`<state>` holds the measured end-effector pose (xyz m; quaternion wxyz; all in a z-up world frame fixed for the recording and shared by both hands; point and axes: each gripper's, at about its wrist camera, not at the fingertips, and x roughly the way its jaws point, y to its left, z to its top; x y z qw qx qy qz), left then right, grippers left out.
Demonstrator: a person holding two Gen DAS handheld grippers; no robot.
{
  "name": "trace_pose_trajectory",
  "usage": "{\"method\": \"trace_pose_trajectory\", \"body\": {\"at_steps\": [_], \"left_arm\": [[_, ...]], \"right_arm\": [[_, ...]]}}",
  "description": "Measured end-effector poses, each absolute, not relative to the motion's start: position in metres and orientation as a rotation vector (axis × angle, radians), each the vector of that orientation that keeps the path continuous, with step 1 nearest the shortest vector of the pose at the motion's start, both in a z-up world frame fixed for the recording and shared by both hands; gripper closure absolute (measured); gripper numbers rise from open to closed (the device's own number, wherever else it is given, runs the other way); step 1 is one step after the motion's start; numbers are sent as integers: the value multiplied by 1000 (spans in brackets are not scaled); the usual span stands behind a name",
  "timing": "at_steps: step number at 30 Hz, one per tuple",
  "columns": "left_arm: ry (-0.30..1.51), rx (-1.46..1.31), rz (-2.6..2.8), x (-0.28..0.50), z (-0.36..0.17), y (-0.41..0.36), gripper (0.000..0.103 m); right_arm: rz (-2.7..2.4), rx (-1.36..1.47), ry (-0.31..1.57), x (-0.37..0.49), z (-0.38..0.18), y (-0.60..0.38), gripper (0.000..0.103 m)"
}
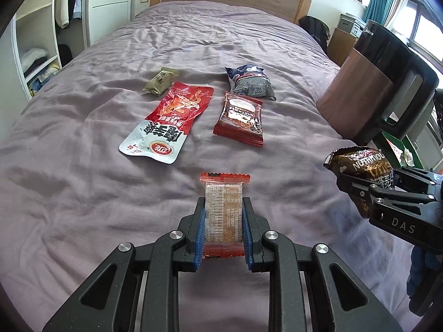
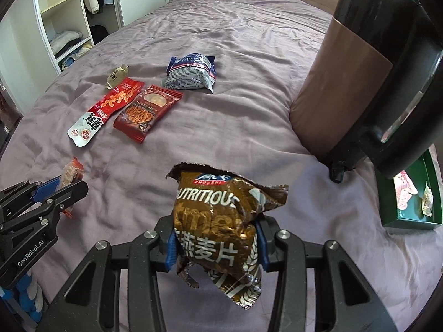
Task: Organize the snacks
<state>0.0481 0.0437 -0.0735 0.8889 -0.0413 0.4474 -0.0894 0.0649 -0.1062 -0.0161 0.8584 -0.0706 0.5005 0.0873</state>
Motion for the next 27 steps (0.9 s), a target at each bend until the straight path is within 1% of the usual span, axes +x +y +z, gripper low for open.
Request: {"method": "trace_pose_trajectory", "body": {"at_steps": [8,19,27], "left_arm": [[923,-61,-171,19,-44,26,84],[916,0,-145,-12,-21,6,84],[891,38,-141,-27,-8,-6,83]], "right_arm": [[182,-129,1033,34,2,-125,1],[136,-60,1038,-3,6,-163,1],[122,-39,1007,-20,20,-179,1]]}}
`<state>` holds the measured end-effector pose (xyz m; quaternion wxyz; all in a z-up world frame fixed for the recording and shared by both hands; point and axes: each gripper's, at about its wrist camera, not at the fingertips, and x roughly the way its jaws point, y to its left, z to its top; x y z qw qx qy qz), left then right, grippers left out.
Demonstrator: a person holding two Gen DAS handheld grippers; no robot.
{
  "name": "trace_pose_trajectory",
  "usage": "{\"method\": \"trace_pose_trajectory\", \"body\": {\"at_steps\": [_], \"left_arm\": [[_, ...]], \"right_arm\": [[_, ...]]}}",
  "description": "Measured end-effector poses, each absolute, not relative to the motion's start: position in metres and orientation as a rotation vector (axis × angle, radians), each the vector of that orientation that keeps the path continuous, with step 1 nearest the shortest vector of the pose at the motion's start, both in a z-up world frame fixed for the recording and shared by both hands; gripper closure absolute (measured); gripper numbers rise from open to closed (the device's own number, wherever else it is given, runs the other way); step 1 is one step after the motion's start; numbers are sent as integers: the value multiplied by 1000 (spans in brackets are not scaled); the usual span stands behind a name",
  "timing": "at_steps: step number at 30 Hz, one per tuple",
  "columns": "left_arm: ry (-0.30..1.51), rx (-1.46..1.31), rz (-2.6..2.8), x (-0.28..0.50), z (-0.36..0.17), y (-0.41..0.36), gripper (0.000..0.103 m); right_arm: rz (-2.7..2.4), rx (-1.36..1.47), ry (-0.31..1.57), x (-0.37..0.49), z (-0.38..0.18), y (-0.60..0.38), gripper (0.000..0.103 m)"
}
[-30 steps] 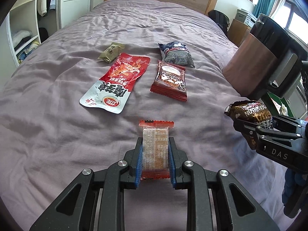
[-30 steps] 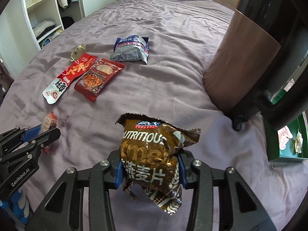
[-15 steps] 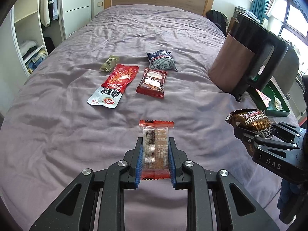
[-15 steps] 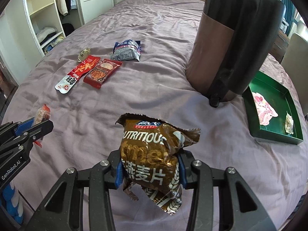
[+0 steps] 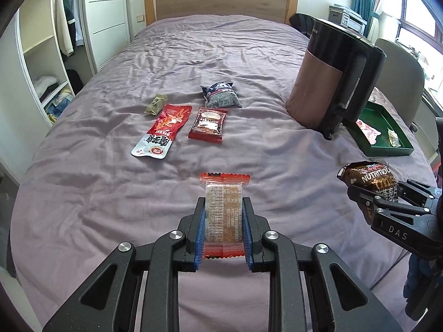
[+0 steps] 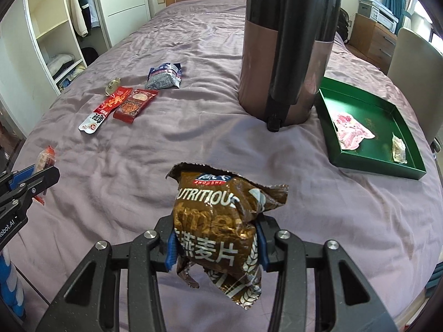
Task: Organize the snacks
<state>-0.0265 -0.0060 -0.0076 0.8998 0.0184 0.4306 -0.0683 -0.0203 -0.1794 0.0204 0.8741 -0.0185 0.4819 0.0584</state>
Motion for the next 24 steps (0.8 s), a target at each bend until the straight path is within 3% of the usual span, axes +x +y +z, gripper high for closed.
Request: {"method": "trace_pose_trajectory", "body": {"at_steps": [24], "left_arm": [[851,92,-135,-60,18,-24,83]], "right_arm": [[86,12,960,-60,39,-216,1]]}}
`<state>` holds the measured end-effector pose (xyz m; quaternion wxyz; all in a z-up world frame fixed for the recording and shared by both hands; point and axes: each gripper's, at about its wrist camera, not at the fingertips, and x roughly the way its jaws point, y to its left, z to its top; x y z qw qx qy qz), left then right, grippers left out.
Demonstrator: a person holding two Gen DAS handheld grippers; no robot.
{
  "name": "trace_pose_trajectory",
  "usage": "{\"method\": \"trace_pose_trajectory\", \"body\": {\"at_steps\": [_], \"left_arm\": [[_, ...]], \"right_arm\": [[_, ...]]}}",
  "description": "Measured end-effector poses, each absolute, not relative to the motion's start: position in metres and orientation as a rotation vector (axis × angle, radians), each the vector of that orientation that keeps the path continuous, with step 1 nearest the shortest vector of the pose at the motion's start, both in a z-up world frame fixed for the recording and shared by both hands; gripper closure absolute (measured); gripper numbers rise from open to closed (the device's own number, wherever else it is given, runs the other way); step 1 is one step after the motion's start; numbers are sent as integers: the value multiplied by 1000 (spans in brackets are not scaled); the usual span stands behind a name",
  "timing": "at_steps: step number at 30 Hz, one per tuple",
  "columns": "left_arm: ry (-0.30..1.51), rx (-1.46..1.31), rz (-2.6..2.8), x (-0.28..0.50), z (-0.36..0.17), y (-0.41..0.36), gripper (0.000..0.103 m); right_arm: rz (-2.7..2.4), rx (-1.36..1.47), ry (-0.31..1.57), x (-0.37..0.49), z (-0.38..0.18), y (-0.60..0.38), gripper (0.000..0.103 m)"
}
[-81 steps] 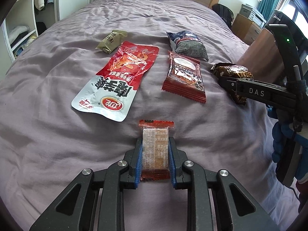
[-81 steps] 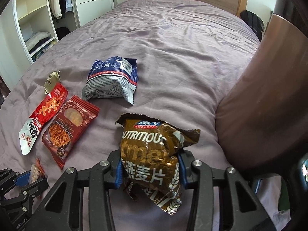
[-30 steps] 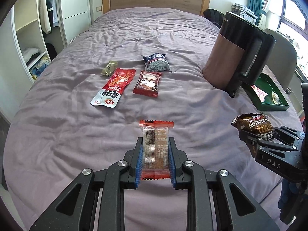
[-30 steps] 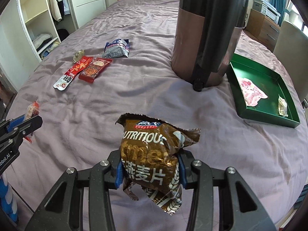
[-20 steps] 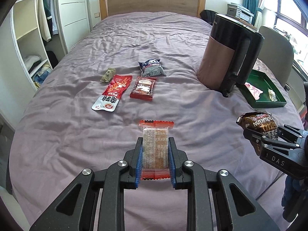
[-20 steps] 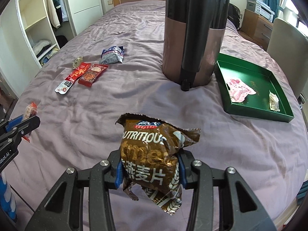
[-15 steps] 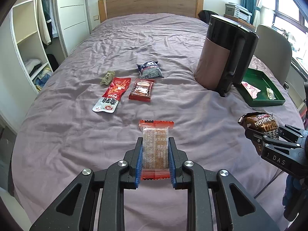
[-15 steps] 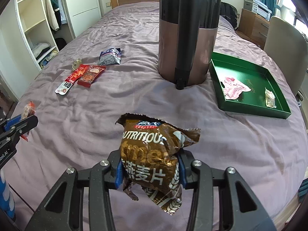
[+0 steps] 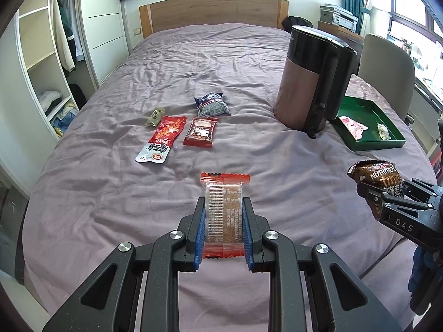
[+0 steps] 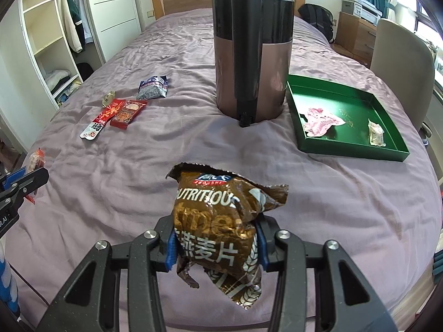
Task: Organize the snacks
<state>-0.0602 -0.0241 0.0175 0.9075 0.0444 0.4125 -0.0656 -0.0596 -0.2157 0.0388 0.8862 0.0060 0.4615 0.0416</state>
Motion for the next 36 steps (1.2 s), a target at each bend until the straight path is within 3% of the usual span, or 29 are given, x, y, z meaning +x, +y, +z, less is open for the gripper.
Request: {"method": "trace_pose_trajectory", "body": {"at_steps": [17,36], "left_arm": [[874,118,-132,-71,23,-37,83],[896,209,-225,-68,25,-102,83]], "right_arm": [[54,55,966,-72,34,-245,1],[-48,111,949,-73,35,-303,1]]}}
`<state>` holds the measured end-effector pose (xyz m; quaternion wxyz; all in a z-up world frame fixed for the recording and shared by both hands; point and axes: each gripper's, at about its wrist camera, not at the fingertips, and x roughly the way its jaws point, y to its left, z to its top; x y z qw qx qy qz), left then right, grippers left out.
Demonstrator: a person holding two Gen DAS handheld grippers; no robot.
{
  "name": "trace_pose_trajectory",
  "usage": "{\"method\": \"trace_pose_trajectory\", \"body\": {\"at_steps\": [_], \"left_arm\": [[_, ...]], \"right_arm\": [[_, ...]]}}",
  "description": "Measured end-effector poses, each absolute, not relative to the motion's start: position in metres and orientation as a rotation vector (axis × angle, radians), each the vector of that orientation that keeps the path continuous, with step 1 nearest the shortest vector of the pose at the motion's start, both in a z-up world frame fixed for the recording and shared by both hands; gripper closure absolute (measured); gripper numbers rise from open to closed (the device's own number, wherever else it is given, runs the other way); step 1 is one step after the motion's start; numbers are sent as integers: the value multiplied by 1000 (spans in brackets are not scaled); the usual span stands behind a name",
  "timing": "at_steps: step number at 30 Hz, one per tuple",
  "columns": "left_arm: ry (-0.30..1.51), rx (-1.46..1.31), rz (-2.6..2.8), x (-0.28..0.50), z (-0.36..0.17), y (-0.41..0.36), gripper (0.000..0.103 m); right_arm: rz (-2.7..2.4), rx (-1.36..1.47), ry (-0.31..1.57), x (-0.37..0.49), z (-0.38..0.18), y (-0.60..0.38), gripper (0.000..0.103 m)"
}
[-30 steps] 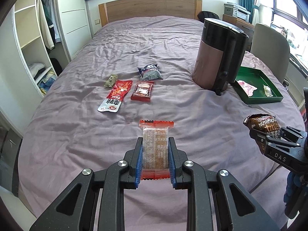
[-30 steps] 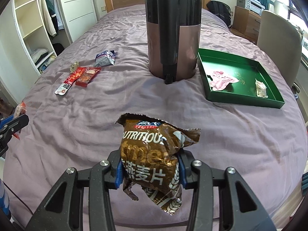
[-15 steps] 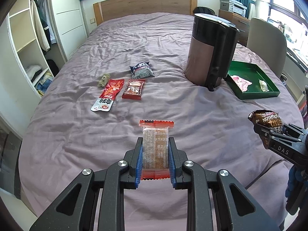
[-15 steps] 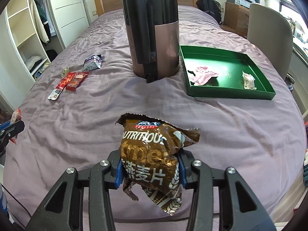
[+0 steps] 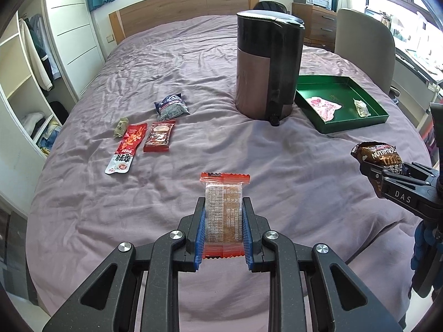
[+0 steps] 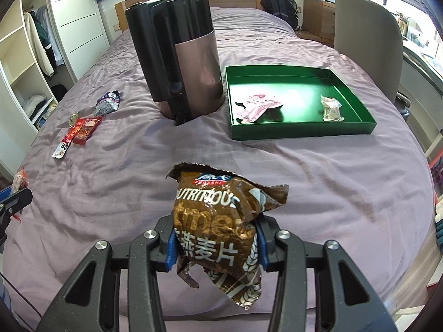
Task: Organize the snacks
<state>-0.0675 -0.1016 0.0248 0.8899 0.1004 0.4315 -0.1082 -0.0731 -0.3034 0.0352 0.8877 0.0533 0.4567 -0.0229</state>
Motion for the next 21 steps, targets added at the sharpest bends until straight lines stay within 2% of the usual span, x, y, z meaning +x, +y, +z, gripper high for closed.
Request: {"method": "trace_pose_trajectory", "body": {"at_steps": [21], "left_arm": [[923,274,-356,-60,18,-169,83]], "right_arm": [[-119,154,928,-73,34,-355,1]]}}
